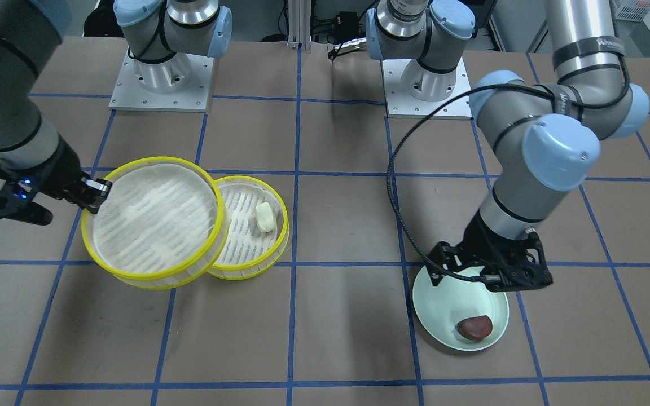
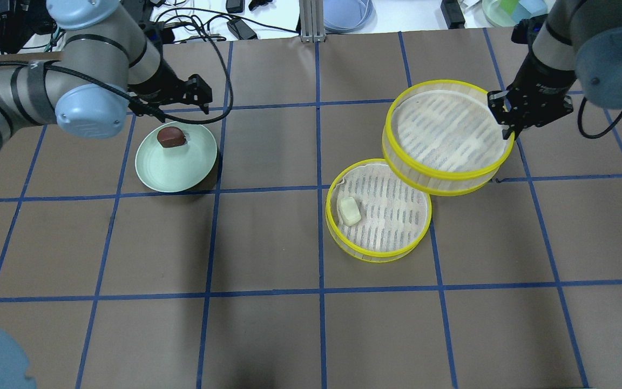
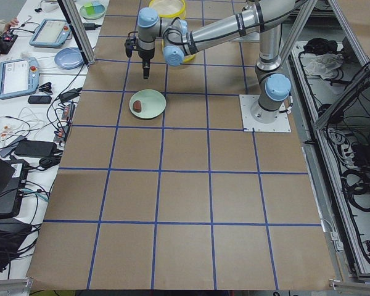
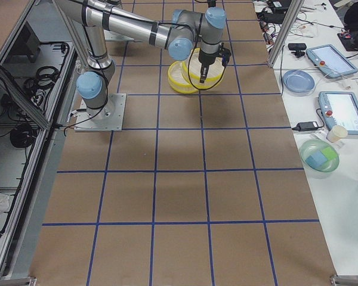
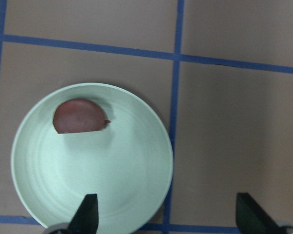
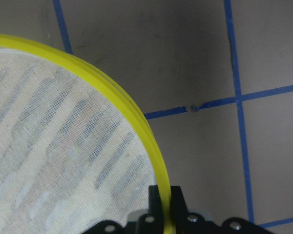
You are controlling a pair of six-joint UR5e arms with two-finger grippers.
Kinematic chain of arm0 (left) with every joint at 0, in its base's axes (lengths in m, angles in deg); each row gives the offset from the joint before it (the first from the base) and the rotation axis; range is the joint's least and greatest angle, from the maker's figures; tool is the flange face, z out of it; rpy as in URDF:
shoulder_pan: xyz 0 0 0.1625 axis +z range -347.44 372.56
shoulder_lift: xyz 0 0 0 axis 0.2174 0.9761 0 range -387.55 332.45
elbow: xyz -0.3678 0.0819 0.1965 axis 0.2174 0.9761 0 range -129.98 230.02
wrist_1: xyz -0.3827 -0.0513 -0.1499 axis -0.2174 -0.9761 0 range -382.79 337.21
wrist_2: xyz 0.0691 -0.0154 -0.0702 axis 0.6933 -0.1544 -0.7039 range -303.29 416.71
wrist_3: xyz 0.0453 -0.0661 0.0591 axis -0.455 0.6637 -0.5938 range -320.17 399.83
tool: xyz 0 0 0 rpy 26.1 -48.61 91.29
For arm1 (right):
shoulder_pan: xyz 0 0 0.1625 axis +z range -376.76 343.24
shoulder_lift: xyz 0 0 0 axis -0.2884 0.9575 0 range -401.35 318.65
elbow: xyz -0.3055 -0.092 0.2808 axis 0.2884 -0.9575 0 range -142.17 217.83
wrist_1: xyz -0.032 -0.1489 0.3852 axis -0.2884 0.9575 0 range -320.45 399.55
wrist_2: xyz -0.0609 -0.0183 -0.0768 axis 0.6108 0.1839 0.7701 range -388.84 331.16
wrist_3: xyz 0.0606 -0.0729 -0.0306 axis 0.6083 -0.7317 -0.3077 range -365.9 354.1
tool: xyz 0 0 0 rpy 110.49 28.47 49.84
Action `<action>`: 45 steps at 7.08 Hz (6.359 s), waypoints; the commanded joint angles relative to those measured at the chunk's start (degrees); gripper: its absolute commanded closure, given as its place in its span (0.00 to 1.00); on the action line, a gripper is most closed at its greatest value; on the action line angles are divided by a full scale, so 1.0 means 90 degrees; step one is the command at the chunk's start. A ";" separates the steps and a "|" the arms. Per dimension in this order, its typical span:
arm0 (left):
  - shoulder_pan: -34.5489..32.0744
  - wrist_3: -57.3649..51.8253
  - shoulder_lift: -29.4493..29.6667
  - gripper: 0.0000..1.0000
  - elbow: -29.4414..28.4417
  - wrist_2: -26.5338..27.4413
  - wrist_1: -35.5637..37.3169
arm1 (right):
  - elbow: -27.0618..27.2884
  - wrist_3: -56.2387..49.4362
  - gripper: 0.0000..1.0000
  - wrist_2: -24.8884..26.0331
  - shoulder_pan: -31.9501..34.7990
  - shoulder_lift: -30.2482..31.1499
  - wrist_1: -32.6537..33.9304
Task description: Stack buns with steamer
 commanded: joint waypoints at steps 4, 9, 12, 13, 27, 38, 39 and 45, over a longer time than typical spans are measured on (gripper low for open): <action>0.0468 -0.0478 0.1273 0.00 0.0012 -0.0016 0.1043 | 0.1021 0.0214 0.97 0.0027 0.0836 0.0010 0.1084; 0.0468 -0.0478 0.1538 0.62 -0.0066 0.0062 0.1325 | 0.1405 -0.0346 0.99 -0.0041 0.0953 -0.0029 0.1334; 0.0468 -0.0546 0.1538 0.75 -0.0046 0.0344 0.1443 | 0.1445 -0.0336 1.00 -0.0041 0.0963 -0.0067 0.1343; 0.0478 -0.0585 0.1499 0.75 -0.0046 0.0346 0.1443 | 0.1445 -0.0336 1.00 -0.0061 0.0963 -0.0068 0.1363; 0.0351 -0.0497 -0.0200 0.77 -0.0222 0.0687 -0.0197 | 0.1464 -0.0307 0.98 -0.0061 0.0992 -0.0116 0.1510; -0.2545 0.3898 -0.1041 0.78 -0.0193 0.0483 -0.1623 | -0.1615 -0.0229 0.00 -0.0254 0.0905 0.0088 -0.0945; -0.3043 0.4622 -0.1040 0.78 -0.0193 0.0482 -0.1556 | -0.2095 -0.0229 0.00 -0.0295 0.0894 0.0147 -0.1367; -0.4044 0.6720 0.0043 0.46 -0.0134 -0.0358 0.0008 | -0.1205 -0.0239 0.00 -0.0325 0.0933 0.1211 -0.0986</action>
